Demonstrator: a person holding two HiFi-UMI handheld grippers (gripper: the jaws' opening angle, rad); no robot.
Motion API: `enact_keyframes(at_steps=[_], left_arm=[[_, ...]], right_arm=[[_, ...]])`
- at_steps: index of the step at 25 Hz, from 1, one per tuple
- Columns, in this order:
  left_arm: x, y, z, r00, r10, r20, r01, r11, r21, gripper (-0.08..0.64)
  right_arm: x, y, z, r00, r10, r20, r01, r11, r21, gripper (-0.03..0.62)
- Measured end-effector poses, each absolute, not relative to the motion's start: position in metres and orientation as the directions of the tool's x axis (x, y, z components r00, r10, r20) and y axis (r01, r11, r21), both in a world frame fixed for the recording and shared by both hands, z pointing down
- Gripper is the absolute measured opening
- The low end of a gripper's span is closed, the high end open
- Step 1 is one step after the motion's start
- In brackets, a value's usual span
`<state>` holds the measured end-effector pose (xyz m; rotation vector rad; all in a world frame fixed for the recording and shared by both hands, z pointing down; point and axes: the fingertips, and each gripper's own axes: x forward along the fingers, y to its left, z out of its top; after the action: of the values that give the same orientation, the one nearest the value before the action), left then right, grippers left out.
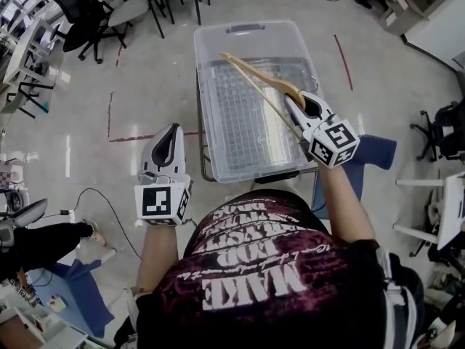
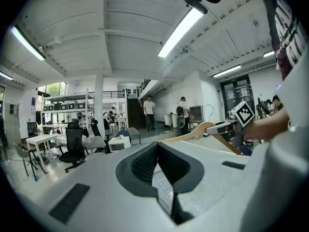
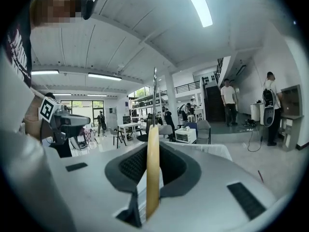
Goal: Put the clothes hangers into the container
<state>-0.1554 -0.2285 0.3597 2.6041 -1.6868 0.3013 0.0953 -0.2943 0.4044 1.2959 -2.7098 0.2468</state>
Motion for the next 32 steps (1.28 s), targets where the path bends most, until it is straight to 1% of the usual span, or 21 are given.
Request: enact_keyframes(at_steps=[7,12,23,25,30,32], left_arm=[[-0.16,-0.241,0.38,0.349,-0.908,0.232,-0.924,-0.374,-0.074,0.006],[-0.152,-0.241,0.382,0.367,-0.9,0.234,-0.917,-0.392,-0.073,0.006],[-0.152,-0.233,0.4,0.322,-0.899,0.295,-0.931,-0.358,-0.075,0.006],[-0.155,-0.231,0.403,0.313,-0.901,0.301,-0.934,-0.349,-0.073,0.008],[-0.156,-0.226,0.409,0.312,-0.897,0.312,-0.934,-0.349,-0.069,0.006],[-0.154,-0.224,0.412,0.319,-0.894,0.314,-0.932,-0.356,-0.068,0.008]], right_arm=[[0.078,-0.328,0.482,-0.642,-0.697,0.321,-0.756,0.646,-0.11,0.06],[0.067,-0.343,0.539,-0.646,-0.642,0.413,-0.731,0.676,-0.094,0.06],[0.047,-0.322,0.664,-0.609,-0.482,0.63,-0.663,0.745,-0.071,0.061],[0.047,-0.311,0.679,-0.613,-0.44,0.656,-0.628,0.775,-0.067,0.061],[0.033,-0.276,0.704,-0.672,-0.273,0.688,-0.45,0.888,-0.088,0.068],[0.031,-0.267,0.707,-0.678,-0.229,0.698,-0.397,0.914,-0.086,0.077]])
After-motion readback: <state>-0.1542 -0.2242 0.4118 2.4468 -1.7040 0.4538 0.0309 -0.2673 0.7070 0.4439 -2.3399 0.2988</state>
